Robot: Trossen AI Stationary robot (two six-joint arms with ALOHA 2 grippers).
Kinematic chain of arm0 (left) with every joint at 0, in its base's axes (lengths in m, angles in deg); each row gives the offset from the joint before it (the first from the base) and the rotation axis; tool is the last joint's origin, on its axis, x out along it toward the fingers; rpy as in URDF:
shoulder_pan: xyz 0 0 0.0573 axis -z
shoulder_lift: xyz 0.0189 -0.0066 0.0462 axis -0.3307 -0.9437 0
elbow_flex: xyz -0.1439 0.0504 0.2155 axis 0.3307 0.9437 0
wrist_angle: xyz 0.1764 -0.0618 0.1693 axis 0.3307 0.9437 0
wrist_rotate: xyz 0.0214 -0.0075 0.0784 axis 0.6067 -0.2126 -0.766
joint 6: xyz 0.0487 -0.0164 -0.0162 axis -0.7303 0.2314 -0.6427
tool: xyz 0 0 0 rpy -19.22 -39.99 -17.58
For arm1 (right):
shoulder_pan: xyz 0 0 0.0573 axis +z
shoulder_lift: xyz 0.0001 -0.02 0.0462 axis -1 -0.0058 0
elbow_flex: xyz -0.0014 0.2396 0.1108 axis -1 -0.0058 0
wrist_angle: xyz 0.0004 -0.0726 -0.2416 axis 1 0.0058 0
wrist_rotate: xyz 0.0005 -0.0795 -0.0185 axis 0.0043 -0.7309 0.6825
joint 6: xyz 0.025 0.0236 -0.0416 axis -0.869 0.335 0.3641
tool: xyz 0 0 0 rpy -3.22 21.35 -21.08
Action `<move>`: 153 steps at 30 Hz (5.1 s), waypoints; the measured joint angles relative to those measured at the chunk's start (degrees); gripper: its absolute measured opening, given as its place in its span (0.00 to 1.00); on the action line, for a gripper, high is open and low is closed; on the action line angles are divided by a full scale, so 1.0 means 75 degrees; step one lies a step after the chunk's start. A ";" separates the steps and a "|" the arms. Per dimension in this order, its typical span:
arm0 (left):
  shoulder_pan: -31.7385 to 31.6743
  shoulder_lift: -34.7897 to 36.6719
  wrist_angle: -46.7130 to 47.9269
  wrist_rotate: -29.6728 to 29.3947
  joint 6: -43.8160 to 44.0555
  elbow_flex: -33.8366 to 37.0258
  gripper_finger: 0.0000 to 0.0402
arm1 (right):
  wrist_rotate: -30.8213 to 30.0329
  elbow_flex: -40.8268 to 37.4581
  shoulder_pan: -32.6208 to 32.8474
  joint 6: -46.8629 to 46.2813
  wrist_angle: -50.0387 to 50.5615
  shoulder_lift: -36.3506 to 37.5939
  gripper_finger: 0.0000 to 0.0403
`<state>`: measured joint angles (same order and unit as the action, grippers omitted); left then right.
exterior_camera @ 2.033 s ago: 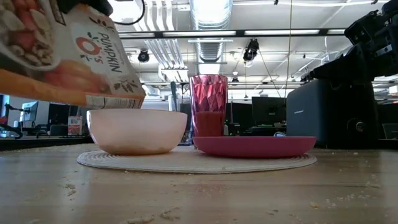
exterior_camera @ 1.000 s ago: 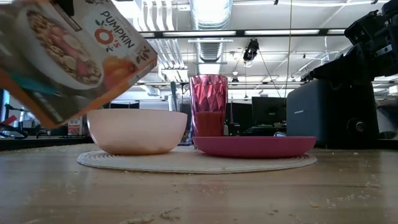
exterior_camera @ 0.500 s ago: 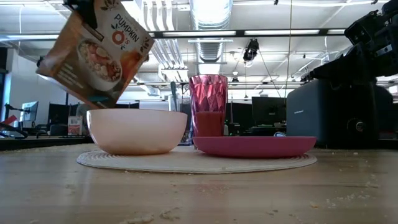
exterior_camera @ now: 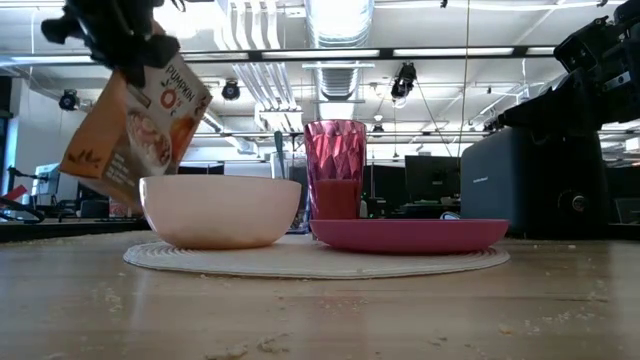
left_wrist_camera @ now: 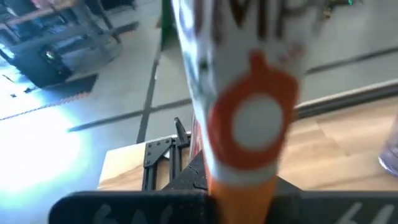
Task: Arrange a breakfast setting
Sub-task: Pour the cereal into the orange bowl, then put the bagel on the pink plate
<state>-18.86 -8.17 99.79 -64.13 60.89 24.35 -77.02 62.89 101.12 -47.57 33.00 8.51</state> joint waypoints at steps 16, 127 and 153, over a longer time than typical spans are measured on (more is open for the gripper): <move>-0.0026 -0.0014 -0.1500 -0.1795 0.1656 0.2468 0.00 | 0.0000 -0.0002 0.0001 0.0000 0.0000 0.0000 0.17; 0.4135 -0.1496 -0.9019 0.0254 -0.7739 0.0877 0.38 | 0.0000 0.0000 0.0001 0.0000 0.0000 -0.0001 0.17; 0.2821 -0.0654 -0.9890 0.1547 -0.7238 0.1686 0.44 | 0.0050 -0.0002 0.0000 0.0000 0.0000 -0.0005 0.17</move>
<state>2.30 -13.08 25.62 -52.52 6.61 36.99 -76.65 62.87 101.12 -47.57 33.00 8.47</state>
